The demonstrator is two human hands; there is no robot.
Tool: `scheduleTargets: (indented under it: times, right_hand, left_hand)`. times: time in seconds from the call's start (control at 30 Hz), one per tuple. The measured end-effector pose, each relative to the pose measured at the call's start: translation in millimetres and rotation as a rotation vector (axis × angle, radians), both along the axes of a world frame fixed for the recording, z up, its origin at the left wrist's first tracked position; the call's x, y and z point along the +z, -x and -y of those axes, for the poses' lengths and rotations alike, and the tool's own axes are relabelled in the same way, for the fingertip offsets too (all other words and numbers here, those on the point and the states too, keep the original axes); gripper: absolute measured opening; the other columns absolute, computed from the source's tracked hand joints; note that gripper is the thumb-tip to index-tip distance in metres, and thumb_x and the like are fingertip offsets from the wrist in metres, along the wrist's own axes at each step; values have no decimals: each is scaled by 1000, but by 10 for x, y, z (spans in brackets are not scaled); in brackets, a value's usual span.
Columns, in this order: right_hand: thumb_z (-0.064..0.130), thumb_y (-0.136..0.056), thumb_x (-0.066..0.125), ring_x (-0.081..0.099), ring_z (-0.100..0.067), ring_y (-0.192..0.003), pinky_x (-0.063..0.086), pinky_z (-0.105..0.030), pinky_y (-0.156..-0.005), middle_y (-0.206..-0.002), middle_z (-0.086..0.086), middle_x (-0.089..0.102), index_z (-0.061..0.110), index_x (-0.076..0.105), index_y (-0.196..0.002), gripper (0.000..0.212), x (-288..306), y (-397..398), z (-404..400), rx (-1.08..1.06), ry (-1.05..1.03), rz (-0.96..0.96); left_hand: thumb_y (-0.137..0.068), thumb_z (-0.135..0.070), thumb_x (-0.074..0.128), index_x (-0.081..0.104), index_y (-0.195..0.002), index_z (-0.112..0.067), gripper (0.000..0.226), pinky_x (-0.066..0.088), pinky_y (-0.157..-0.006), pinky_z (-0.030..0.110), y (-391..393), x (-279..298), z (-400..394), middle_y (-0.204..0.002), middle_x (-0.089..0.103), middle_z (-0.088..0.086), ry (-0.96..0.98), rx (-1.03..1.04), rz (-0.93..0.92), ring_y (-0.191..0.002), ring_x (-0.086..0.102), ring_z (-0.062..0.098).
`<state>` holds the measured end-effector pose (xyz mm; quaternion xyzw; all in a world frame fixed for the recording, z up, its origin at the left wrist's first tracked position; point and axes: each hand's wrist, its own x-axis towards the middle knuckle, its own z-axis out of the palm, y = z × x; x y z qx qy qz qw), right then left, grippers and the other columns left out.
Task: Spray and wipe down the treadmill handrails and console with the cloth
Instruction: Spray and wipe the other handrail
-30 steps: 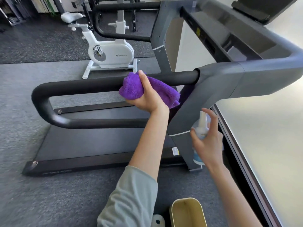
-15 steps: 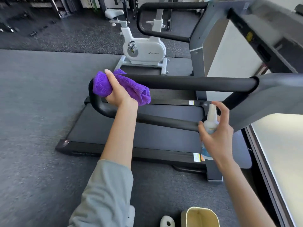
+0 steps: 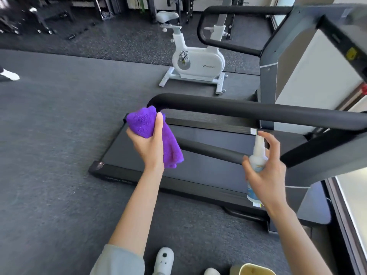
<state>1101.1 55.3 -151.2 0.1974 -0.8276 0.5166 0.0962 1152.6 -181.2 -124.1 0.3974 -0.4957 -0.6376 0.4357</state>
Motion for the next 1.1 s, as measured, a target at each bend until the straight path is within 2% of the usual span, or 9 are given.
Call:
scheduleTargets:
  times: [0.27, 0.37, 0.47, 0.57, 0.67, 0.73, 0.83, 1.0, 1.1]
  right_hand:
    - [-1, -86, 69, 54, -32, -50, 51, -45, -49, -71, -2, 55, 39, 39, -130, 66, -110, -1, 319, -8, -38, 12]
    - [2, -87, 69, 53, -33, -50, 50, -45, -49, -67, -5, 54, 42, 39, -129, 65, -171, 29, 397, -10, -46, 42]
    - [3, -88, 68, 53, -34, -51, 52, -49, -49, -68, -5, 54, 43, 40, -130, 65, -202, 54, 466, 2, -42, 60]
    - [3, -88, 68, 53, -33, -51, 52, -50, -49, -68, -6, 54, 43, 39, -130, 64, -203, 101, 499, 4, -50, 64]
    - [3, -88, 67, 54, -36, -51, 53, -51, -51, -69, -10, 56, 45, 39, -129, 65, -173, 137, 469, -17, -40, 70]
    - [2, -88, 68, 55, -37, -51, 53, -53, -52, -70, -10, 56, 46, 38, -129, 67, -166, 136, 416, -32, -37, 66]
    - [1, -88, 68, 55, -36, -53, 53, -55, -56, -80, -3, 58, 44, 39, -130, 67, -194, 96, 328, -23, -50, 74]
    - [2, -89, 67, 55, -37, -54, 54, -56, -57, -73, -7, 55, 43, 40, -131, 65, -267, 11, 271, -8, -50, 122]
    - [3, -89, 68, 55, -35, -54, 54, -54, -56, -74, 0, 55, 43, 39, -131, 65, -288, -38, 249, 8, -48, 120]
  left_hand:
    - [-72, -44, 80, 32, -142, -13, 91, 38, -108, 30, 67, -77, 440, -140, 45, -4, 514, 27, 36, -127, 48, 11]
    - [-65, -35, 87, 30, -144, -9, 101, 30, -106, 17, 260, -162, 552, -136, 38, -14, 647, -78, 112, -129, 43, 12]
    - [-53, -37, 91, 40, -137, -21, 99, 32, -93, 5, 412, -261, 633, -123, 43, -34, 628, -16, 143, -117, 53, 5]
    - [-52, -32, 89, 48, -130, -22, 88, 33, -86, 0, 515, -372, 687, -115, 53, -31, 620, 96, 166, -107, 60, 8]
    - [-53, -36, 87, 48, -130, -25, 87, 43, -91, 16, 603, -517, 623, -121, 60, -18, 479, 233, 188, -108, 62, 12]
    - [-54, -42, 87, 46, -129, -29, 87, 47, -91, 28, 636, -653, 531, -118, 61, -17, 306, 294, 208, -103, 63, 11]
    - [-57, -47, 88, 40, -132, -28, 91, 43, -84, 22, 643, -834, 459, -108, 56, -18, 105, 326, 232, -88, 56, 7]
    - [-58, -52, 86, 35, -135, -29, 95, 42, -86, 24, 591, -933, 464, -113, 53, -15, 107, 259, 283, -98, 58, 12]
    - [-63, -54, 83, 34, -136, -25, 92, 40, -86, 28, 415, -1043, 328, -123, 56, -6, 85, 150, 380, -109, 59, 21]
